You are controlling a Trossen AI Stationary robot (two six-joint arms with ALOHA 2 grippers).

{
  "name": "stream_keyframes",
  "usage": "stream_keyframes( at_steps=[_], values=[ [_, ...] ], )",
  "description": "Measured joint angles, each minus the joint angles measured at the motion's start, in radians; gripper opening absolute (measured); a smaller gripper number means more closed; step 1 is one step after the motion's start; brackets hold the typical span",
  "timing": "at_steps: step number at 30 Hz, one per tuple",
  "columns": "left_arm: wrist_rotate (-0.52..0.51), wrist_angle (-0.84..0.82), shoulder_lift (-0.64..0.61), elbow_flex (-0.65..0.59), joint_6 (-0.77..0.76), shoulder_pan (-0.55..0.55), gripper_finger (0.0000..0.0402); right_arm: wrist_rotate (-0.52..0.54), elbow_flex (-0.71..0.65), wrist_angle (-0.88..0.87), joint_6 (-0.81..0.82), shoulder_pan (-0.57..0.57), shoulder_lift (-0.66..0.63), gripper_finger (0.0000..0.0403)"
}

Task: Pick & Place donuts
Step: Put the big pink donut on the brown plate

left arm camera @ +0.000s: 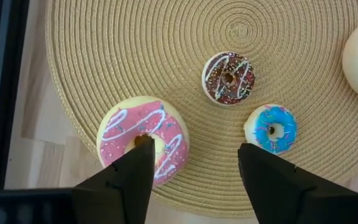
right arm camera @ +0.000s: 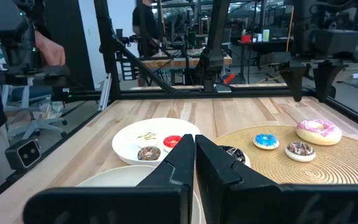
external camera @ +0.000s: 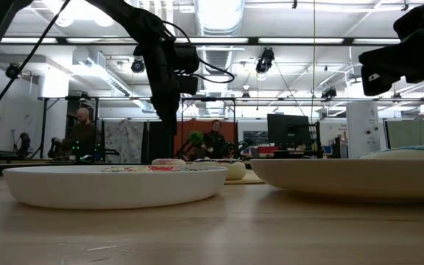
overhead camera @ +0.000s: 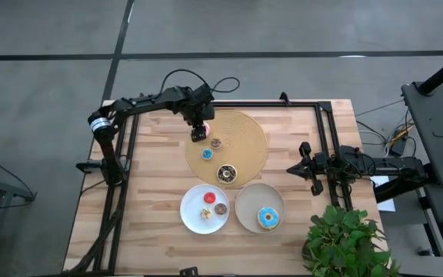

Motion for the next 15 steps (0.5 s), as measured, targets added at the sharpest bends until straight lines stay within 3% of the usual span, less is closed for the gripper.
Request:
stream_keyframes(
  at_steps=[6,15],
  values=[
    [0.000,0.000,0.002,-0.002,-0.001,-0.001,0.0231,0.000,0.000,0.000,0.002,0.000,0.000,0.0008],
    [-0.001,0.039,0.002,-0.048,0.001,-0.004,0.0234,0.000,0.000,0.000,0.000,0.000,0.000,0.0008]
  ],
)
